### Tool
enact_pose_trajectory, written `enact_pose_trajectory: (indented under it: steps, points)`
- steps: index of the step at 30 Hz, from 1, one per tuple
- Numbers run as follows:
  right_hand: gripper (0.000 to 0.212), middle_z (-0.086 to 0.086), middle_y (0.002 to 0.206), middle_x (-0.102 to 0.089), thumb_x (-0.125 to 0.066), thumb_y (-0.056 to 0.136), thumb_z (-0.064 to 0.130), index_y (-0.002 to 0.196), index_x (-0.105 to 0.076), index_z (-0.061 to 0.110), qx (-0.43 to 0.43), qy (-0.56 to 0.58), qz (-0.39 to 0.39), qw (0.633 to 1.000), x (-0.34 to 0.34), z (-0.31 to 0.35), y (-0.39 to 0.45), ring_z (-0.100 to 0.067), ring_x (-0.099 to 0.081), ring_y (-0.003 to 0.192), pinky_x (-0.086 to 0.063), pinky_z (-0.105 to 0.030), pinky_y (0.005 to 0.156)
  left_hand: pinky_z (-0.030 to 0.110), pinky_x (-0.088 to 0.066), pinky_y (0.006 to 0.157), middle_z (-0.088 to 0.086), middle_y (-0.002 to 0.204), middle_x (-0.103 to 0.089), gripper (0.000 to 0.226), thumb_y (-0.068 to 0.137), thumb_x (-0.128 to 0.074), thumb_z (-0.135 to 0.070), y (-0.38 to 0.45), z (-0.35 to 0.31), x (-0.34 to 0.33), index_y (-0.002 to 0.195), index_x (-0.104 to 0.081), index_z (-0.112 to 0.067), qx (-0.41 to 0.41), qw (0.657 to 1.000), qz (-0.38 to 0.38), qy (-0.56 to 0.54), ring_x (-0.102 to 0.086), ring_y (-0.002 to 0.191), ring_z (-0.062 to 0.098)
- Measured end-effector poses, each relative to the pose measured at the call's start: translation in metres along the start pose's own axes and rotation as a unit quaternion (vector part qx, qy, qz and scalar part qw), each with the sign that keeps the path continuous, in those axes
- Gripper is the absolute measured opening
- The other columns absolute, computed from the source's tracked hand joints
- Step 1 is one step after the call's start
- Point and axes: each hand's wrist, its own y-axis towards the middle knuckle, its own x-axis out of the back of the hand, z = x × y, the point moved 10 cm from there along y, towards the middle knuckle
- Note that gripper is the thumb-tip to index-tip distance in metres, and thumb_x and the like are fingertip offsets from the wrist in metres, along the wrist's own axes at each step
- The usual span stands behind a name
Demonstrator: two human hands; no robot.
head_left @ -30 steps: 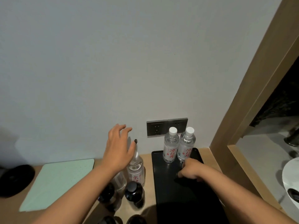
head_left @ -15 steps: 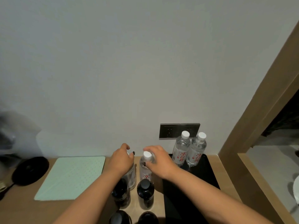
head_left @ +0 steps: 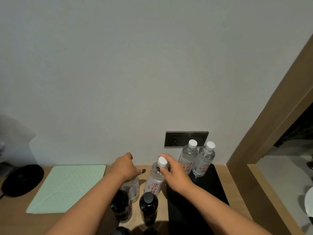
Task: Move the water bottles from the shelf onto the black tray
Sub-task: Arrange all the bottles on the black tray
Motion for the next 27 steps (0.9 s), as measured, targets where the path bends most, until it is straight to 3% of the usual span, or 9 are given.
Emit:
enact_pose_trajectory:
  steps: [4, 7, 12, 16, 22, 27]
  points:
    - [0.042, 0.017, 0.101, -0.059, -0.057, 0.089, 0.000, 0.106, -0.053, 0.037, 0.006, 0.049, -0.083, 0.995, 0.048, -0.010, -0.013, 0.005, -0.055, 0.097, -0.045, -0.006, 0.081, 0.029, -0.051, 0.065, 0.000, 0.096, -0.054, 0.073, 0.069, -0.079, -0.043, 0.000, 0.001, 0.002, 0.127, -0.047, -0.015, 0.006, 1.000, 0.016, -0.021, -0.056, 0.087, 0.020]
    - [0.040, 0.017, 0.102, -0.059, -0.058, 0.086, -0.004, 0.112, -0.057, 0.026, 0.020, 0.026, -0.108, 0.994, 0.078, -0.014, -0.020, 0.005, -0.057, 0.092, -0.046, -0.016, 0.089, 0.025, -0.045, 0.058, -0.002, 0.092, -0.051, 0.070, 0.070, -0.079, -0.039, 0.002, -0.001, 0.002, 0.127, -0.047, -0.014, 0.007, 0.999, 0.023, -0.033, -0.054, 0.086, 0.019]
    - [0.055, 0.030, 0.104, -0.053, -0.059, 0.086, -0.003, 0.103, -0.049, 0.048, 0.005, -0.004, -0.077, 0.997, 0.100, -0.026, -0.030, 0.015, -0.051, 0.097, -0.039, -0.013, 0.088, 0.027, -0.045, 0.063, 0.009, 0.118, -0.058, 0.071, 0.071, -0.079, -0.037, 0.006, -0.010, -0.001, 0.128, -0.045, -0.013, 0.004, 0.999, 0.033, -0.012, -0.058, 0.095, 0.024]
    - [0.059, 0.030, 0.106, -0.053, -0.059, 0.086, -0.005, 0.101, -0.047, 0.051, -0.009, -0.027, -0.072, 0.997, 0.102, -0.047, -0.037, 0.024, -0.049, 0.098, -0.039, -0.005, 0.081, 0.025, -0.043, 0.056, 0.009, 0.114, -0.059, 0.069, 0.071, -0.079, -0.036, 0.010, -0.014, -0.003, 0.127, -0.046, -0.013, -0.002, 1.000, 0.031, -0.001, -0.056, 0.088, 0.022]
    - [0.054, 0.018, 0.110, -0.056, -0.058, 0.087, -0.003, 0.105, -0.049, 0.046, -0.014, -0.017, -0.090, 0.996, 0.101, -0.053, -0.031, 0.008, -0.052, 0.102, -0.038, -0.013, 0.090, 0.021, -0.035, 0.043, 0.001, 0.085, -0.056, 0.068, 0.071, -0.079, -0.036, 0.011, -0.017, -0.001, 0.126, -0.046, -0.013, -0.005, 0.999, 0.032, 0.001, -0.055, 0.078, 0.020]
    - [0.046, 0.011, 0.119, -0.052, -0.057, 0.088, -0.002, 0.125, -0.053, 0.026, -0.024, -0.023, -0.105, 0.994, 0.100, -0.057, -0.021, -0.008, -0.048, 0.115, -0.036, -0.023, 0.095, 0.021, -0.037, 0.044, 0.001, 0.090, -0.057, 0.069, 0.069, -0.079, -0.038, 0.010, -0.014, 0.000, 0.125, -0.046, -0.014, -0.011, 1.000, 0.023, -0.002, -0.055, 0.079, 0.020]
